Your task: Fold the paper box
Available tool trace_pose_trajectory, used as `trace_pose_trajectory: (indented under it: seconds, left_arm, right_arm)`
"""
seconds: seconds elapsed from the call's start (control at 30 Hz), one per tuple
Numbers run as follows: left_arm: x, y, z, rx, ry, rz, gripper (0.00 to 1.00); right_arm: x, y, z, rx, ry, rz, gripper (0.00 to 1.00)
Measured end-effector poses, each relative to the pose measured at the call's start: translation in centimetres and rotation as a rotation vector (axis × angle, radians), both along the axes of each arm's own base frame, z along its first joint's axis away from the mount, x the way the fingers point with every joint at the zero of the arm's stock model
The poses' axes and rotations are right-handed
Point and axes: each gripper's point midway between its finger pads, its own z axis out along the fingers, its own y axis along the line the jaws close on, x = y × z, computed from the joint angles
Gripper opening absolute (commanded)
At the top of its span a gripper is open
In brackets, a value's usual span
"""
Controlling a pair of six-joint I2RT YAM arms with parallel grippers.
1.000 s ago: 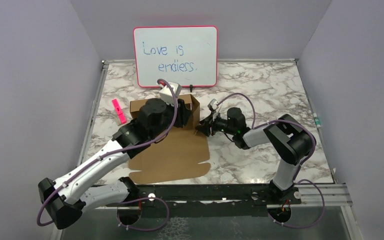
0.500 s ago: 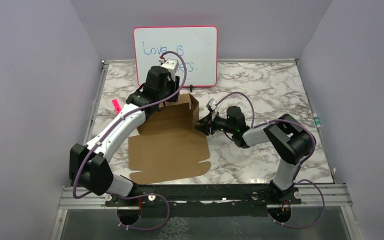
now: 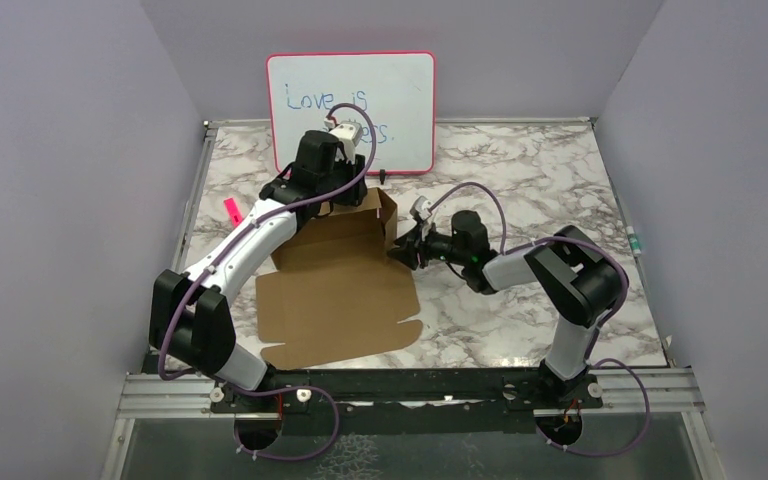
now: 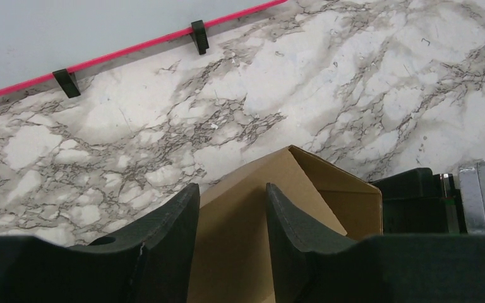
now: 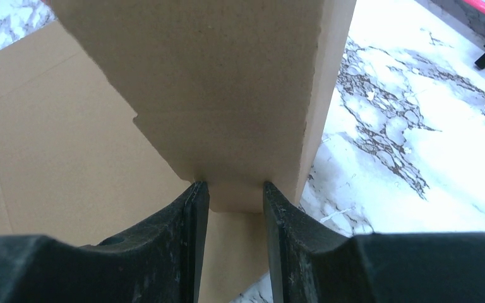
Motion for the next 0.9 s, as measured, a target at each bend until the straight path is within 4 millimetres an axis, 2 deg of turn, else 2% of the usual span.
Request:
trace_pose_trajectory:
  seconds: [0.9]
  left_arm:
    - [0.2, -0.4, -0.5, -0.024, -0.019, -0.031, 0.44]
  right_arm:
    - [2.6, 1.7, 2.1, -0.031, -0.129, 0.036, 0.42]
